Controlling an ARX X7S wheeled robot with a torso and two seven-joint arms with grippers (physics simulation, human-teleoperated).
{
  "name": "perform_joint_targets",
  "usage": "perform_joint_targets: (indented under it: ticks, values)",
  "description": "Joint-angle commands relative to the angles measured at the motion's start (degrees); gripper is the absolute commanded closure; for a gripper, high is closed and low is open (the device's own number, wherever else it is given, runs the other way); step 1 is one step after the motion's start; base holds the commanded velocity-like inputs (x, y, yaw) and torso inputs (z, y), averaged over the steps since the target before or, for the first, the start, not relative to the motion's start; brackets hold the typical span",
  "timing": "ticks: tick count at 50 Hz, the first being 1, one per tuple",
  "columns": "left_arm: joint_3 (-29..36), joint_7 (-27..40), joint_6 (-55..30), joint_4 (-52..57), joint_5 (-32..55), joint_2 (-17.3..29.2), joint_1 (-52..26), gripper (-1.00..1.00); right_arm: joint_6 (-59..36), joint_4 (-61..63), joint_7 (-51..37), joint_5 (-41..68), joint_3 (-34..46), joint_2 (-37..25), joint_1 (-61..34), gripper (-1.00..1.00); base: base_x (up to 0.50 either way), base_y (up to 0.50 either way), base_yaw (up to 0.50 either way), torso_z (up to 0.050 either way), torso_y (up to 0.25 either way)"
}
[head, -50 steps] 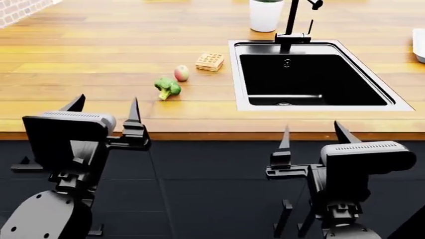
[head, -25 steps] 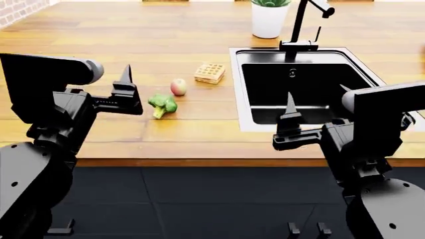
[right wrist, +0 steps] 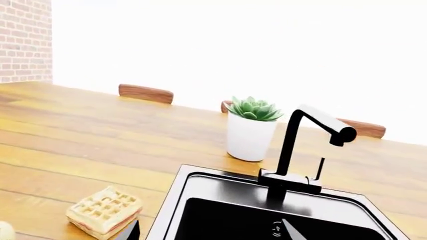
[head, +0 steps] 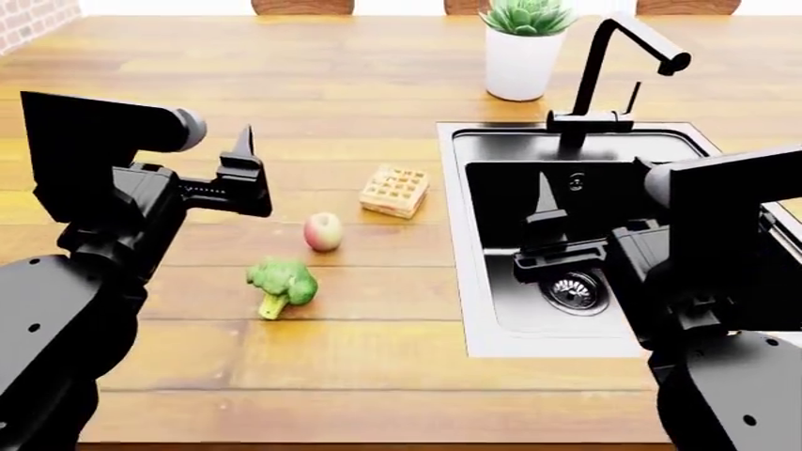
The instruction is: Pick up the fruits and vegetables and place them in the sink. Turn on the sink faucet to wash them. Then turn the sink off and put them in the tray.
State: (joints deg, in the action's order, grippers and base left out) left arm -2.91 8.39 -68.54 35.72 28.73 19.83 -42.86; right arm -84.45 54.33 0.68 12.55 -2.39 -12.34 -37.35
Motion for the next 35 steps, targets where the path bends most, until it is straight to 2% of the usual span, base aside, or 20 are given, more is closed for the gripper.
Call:
perform_joint_targets:
  ticks: [1,6,12,22,27,35]
  values:
    - [-0.63,-1.47,-2.82,-1.73,2.38,0.43,0.77,-1.0,0.74,-0.71,-0.27,0.39,-0.23,0.0,1.03,-1.0,0.0,0.0,0.0,0.0,0.0]
    - [-1.7,-3.89,-8.0,-2.27,6.41,0.62,3.17,-1.0,1.71,-1.4,-0.45,0.44,-0.52,0.28,1.99,-1.0,0.0,0.0,0.0,0.0,0.0]
    - [1.9,-6.12,-5.71,-3.27,6.17,2.02,10.31,-1.0,2.25,-1.49,-0.58,0.7,-0.42,0.48,2.74,-1.0,0.0,0.0,0.0,0.0,0.0]
    - [5.06,-7.39,-2.6,-4.27,4.97,3.79,17.69,-1.0,2.43,-1.56,-1.12,0.99,0.21,0.6,2.81,-1.0,0.0,0.0,0.0,0.0,0.0]
    - [5.74,-7.76,-1.34,-5.07,4.53,4.21,19.22,-1.0,2.6,-1.63,-1.37,1.13,0.27,0.75,2.98,-1.0,0.0,0.0,0.0,0.0,0.0]
    - [6.78,-7.72,-2.35,-6.1,4.81,4.01,17.57,-1.0,3.92,-2.3,-1.62,1.22,0.32,0.68,3.84,-1.0,0.0,0.0,0.0,0.0,0.0]
